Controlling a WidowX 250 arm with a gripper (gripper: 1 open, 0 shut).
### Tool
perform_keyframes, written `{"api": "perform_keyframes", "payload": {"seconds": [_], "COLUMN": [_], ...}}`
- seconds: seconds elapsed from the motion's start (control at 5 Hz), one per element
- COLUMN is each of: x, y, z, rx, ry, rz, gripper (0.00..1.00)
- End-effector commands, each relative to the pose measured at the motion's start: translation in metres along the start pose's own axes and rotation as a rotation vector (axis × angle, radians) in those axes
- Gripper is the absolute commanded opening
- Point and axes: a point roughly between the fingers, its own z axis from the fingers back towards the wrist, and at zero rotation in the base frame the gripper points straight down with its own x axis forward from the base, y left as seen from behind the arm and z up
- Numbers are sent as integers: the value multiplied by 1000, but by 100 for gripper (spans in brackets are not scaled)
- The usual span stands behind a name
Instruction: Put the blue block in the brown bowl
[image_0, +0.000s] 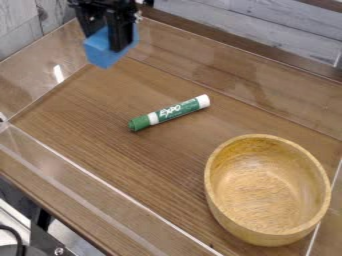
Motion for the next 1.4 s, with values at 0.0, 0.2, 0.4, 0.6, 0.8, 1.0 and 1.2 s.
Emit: {"api": "perform_keyframes", "payload": {"seconds": [0.0, 0.2, 0.4, 0.6, 0.8, 1.0, 1.2], "x": [-6, -16, -23, -29, -34, -37, -40], "y": [-27, -46, -60, -74, -84, -97, -111], "z": [16, 17, 18, 18, 18, 17, 16], "rx": [12, 4, -5, -13, -21, -31, -36], "ry": [-51, -48, -46, -44, -42, -40, -39], "rz": [-19, -26, -33, -30, -28, -30, -37], "gripper": [0, 0, 0, 0, 0, 0, 0]}}
